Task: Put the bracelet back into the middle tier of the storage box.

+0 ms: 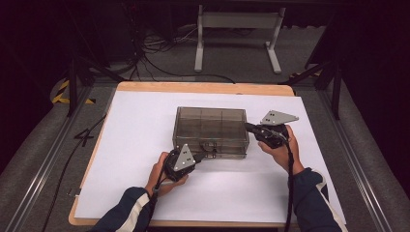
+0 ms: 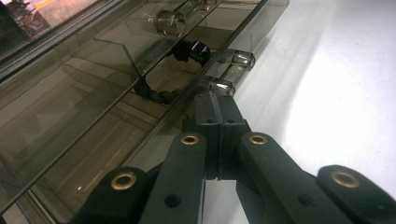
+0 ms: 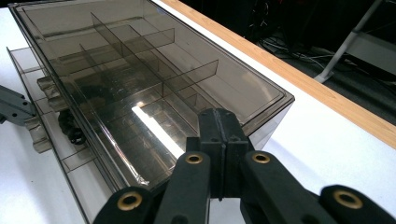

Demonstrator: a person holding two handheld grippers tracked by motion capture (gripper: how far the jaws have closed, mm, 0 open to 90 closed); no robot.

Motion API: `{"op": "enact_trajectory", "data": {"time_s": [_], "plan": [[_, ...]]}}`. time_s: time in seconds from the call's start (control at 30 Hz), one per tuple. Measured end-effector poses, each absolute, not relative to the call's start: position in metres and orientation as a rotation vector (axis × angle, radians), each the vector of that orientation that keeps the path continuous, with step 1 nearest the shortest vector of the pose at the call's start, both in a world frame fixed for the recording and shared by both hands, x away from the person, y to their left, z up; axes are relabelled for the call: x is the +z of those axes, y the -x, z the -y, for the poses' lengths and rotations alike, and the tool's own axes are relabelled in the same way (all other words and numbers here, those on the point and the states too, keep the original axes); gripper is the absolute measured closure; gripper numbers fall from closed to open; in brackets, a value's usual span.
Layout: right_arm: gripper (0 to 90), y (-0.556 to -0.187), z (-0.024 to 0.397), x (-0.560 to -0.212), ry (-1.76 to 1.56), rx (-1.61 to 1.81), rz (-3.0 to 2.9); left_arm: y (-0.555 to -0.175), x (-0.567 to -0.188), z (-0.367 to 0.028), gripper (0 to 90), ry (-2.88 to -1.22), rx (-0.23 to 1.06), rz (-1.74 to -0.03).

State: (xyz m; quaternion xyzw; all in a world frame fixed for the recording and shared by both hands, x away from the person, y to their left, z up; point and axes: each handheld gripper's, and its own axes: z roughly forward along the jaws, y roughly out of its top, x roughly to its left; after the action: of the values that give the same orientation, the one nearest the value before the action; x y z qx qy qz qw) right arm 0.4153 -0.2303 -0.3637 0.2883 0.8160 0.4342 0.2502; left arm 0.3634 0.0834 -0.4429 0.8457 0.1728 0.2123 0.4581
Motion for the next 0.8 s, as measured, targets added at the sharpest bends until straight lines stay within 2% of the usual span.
{"op": "enact_trajectory", "data": {"time_s": [0.8], "plan": [[90.0,-0.416,0.231,-0.364,-0.785,1.191,-2.223,-0.376,-0.441,-0.078,89.8,-2.054,0.536,-0.445]]}}
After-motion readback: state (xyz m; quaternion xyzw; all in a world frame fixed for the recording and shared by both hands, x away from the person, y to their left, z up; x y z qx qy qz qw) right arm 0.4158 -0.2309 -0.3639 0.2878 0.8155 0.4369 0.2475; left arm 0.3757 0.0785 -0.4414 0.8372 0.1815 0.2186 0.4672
